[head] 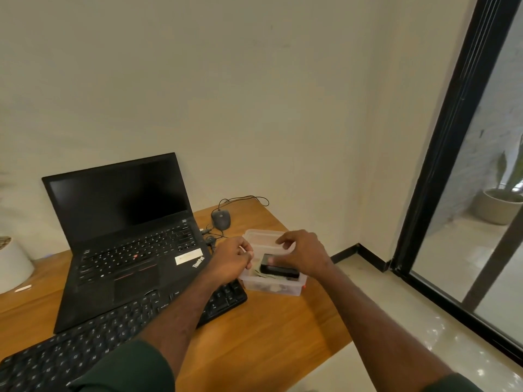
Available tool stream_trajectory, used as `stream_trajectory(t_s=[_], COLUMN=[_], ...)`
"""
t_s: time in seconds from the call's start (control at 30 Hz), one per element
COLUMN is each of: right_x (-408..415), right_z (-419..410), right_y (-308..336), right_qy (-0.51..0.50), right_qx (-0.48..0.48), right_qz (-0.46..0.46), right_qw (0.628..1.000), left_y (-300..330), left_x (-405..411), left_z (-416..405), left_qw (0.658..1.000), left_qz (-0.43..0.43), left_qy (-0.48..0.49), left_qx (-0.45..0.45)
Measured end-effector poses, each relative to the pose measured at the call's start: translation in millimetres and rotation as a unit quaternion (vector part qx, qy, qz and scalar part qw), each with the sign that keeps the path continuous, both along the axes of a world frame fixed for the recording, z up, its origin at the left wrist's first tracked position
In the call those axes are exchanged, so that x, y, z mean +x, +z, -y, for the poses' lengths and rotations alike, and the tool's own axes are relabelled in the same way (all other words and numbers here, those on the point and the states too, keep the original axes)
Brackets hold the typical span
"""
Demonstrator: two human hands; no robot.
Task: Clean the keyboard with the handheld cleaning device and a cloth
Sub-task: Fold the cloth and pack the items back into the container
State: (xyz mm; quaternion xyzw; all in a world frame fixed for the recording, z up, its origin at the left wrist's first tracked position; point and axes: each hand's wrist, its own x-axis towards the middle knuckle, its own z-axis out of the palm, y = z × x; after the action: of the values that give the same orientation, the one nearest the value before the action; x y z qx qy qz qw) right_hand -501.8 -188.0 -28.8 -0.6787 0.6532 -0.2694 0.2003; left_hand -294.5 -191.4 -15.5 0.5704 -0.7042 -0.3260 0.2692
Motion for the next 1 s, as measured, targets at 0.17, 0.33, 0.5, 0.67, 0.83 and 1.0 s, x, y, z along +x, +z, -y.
stream_trajectory(t_s=[0.17,0.33,0.5,0.67,0.83,1.0], right_x=[-24.9,-32.8,-28.6,-25.8,-27.8,-34.5], right_z=[24.1,50.0,59.2,72.7,76.7,66.4], right_y=[0.0,-17.5,-22.6,-21.6,-19.9,-2.1], right_qy=[-0.160,-0.186,-0.183,-0.183,-0.189,-0.134], right_qx=[-0.044,0.062,0.110,0.113,0.067,-0.065], right_qz=[0.136,0.106,0.074,0.035,0.041,0.158], right_qw=[0.977,0.975,0.974,0.976,0.979,0.976], left_y=[3.2,5.7,10.5,12.5,16.3,19.7], left_x=[-2.6,-6.2,-11.6,-6.6,-1.2,4.8], left_z=[12.3,22.2,22.1,19.4,14.8,14.6], left_qw=[0.999,0.998,0.999,0.999,0.997,0.989], left_qz=[-0.016,-0.026,-0.024,-0.026,-0.031,-0.084], left_qy=[0.031,0.048,0.041,0.045,0.068,0.116], left_qx=[0.000,0.009,0.004,-0.001,0.007,0.029])
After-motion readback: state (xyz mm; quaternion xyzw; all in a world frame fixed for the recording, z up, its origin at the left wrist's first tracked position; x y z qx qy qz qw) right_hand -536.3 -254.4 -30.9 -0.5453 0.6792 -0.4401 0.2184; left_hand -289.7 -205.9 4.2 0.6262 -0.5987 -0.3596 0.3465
